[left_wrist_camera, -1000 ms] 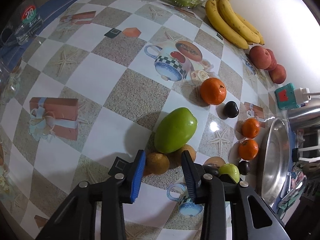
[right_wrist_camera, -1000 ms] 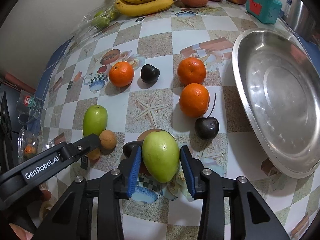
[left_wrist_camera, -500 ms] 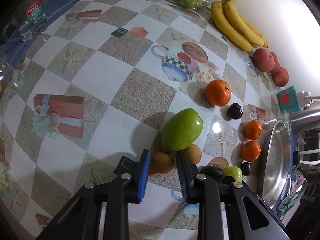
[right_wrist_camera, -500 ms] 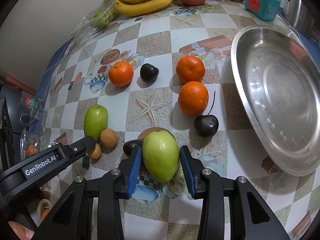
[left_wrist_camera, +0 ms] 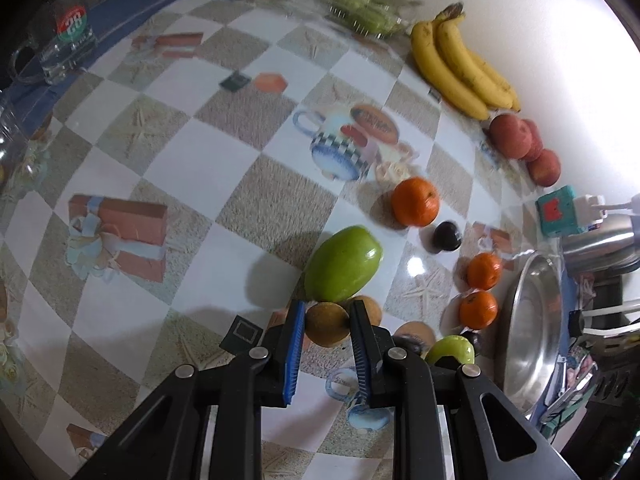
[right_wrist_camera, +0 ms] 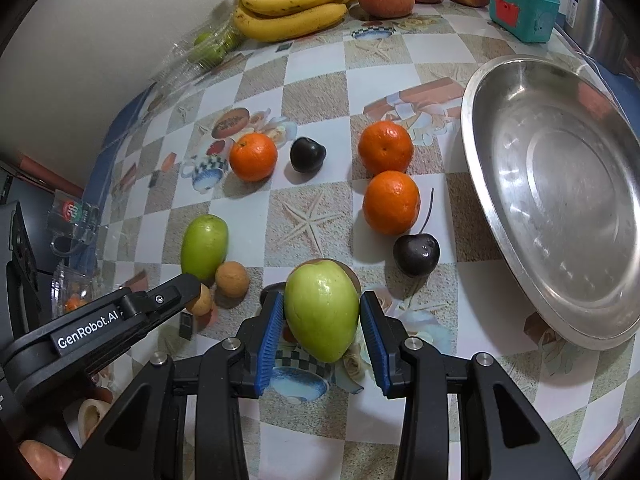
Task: Organize fruits
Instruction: 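Close the right tool on the green apple while the left tool grasps the kiwi, then carry the green apple and the kiwi in both tools over the steel bowl, then open the right tool to drop the apple while the left tool releases the kiwi into the bowl, then withdraw both open tools from the steel bowl back over the table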
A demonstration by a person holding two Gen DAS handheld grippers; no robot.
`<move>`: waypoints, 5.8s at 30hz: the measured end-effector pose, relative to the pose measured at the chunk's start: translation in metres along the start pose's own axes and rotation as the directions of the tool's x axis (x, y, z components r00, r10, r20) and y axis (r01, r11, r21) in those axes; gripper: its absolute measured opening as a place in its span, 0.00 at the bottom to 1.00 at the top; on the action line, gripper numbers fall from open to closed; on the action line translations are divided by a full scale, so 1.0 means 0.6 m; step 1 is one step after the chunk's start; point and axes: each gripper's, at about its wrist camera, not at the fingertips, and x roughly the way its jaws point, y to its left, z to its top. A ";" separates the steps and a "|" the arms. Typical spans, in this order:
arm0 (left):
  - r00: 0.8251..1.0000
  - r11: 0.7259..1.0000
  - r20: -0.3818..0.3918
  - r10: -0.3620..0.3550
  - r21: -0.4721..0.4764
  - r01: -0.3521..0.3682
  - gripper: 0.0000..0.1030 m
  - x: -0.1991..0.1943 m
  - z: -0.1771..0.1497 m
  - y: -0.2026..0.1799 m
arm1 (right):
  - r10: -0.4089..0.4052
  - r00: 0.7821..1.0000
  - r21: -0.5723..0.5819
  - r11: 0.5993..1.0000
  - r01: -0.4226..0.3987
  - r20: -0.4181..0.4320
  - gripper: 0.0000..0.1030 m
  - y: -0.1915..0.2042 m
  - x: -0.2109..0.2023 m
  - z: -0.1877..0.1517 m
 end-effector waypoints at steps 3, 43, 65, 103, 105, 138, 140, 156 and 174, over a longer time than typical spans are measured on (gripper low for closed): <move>0.999 1.000 0.042 -0.017 0.007 0.017 0.24 -0.021 0.000 -0.004 | 0.029 0.999 0.005 1.000 -0.029 0.024 0.40 0.002 -0.016 0.001; 0.991 0.914 0.130 -0.016 0.405 -0.038 0.24 -0.027 -0.006 -0.268 | -0.150 0.963 0.333 0.941 0.069 0.225 0.40 -0.189 -0.149 0.066; 0.992 0.755 0.077 -0.100 0.655 0.025 0.24 0.080 -0.071 -0.467 | -0.306 0.929 0.512 0.843 0.165 0.206 0.40 -0.338 -0.162 0.106; 0.999 0.815 0.040 0.005 0.579 -0.027 0.54 0.092 -0.054 -0.442 | -0.330 0.939 0.528 0.817 0.231 0.099 0.40 -0.355 -0.164 0.098; 0.998 0.836 0.049 0.027 0.547 -0.049 0.54 0.086 -0.044 -0.429 | -0.331 0.939 0.520 0.820 0.237 0.094 0.40 -0.351 -0.170 0.098; 0.980 0.947 0.107 0.171 0.256 -0.193 1.00 0.071 0.025 -0.299 | -0.401 0.914 0.375 0.858 0.352 0.060 0.87 -0.307 -0.163 0.114; 0.976 0.944 0.124 0.178 0.258 -0.205 1.00 0.068 0.026 -0.296 | -0.401 0.914 0.376 0.858 0.349 0.068 0.93 -0.307 -0.166 0.116; 0.942 0.924 0.293 0.162 0.290 -0.249 1.00 0.022 0.027 -0.271 | -0.352 0.932 0.338 0.890 0.307 0.081 0.94 -0.279 -0.153 0.114; 0.912 0.923 0.364 0.189 0.252 -0.292 1.00 -0.039 0.041 -0.194 | -0.285 0.951 0.275 0.930 0.244 0.120 0.94 -0.228 -0.137 0.109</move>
